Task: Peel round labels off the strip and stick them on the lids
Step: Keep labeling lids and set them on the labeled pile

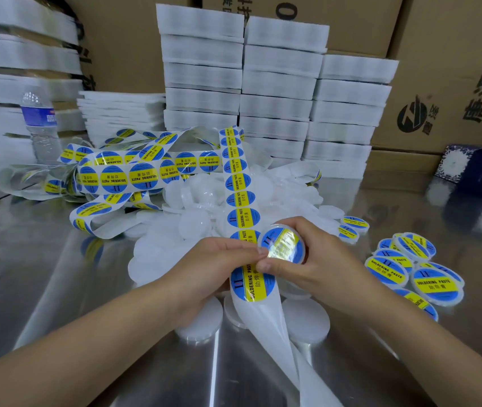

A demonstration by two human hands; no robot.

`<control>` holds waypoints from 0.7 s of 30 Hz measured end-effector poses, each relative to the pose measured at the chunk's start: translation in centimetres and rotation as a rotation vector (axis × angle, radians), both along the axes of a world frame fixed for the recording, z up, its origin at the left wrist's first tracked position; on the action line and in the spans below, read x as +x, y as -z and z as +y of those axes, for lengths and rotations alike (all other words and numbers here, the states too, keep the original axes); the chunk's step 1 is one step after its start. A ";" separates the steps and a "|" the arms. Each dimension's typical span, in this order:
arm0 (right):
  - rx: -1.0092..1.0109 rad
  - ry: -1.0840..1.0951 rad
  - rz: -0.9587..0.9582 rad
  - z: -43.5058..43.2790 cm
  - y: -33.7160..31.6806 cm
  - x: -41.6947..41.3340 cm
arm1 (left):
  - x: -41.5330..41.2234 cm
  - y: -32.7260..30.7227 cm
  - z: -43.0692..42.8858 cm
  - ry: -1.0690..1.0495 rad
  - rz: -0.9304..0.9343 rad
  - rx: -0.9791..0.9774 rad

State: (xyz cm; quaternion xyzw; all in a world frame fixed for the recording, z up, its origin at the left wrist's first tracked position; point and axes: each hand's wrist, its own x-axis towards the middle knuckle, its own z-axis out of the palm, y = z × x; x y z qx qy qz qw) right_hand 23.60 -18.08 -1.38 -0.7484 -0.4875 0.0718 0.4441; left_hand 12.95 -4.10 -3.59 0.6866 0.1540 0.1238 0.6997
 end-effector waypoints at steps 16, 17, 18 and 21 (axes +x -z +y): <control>0.061 0.149 -0.077 0.3 0.2 1.0 | 0.0 -0.6 -0.4 -0.010 0.022 -0.141; 0.068 0.148 -0.084 0.2 0.1 1.0 | 0.0 -0.6 -0.4 -0.009 0.030 -0.130; 0.075 0.142 -0.090 0.2 0.0 1.0 | 0.0 -0.6 -0.4 -0.005 0.036 -0.119; 0.088 0.095 -0.079 0.1 -0.1 0.7 | 0.0 -0.6 -0.6 0.013 0.051 -0.088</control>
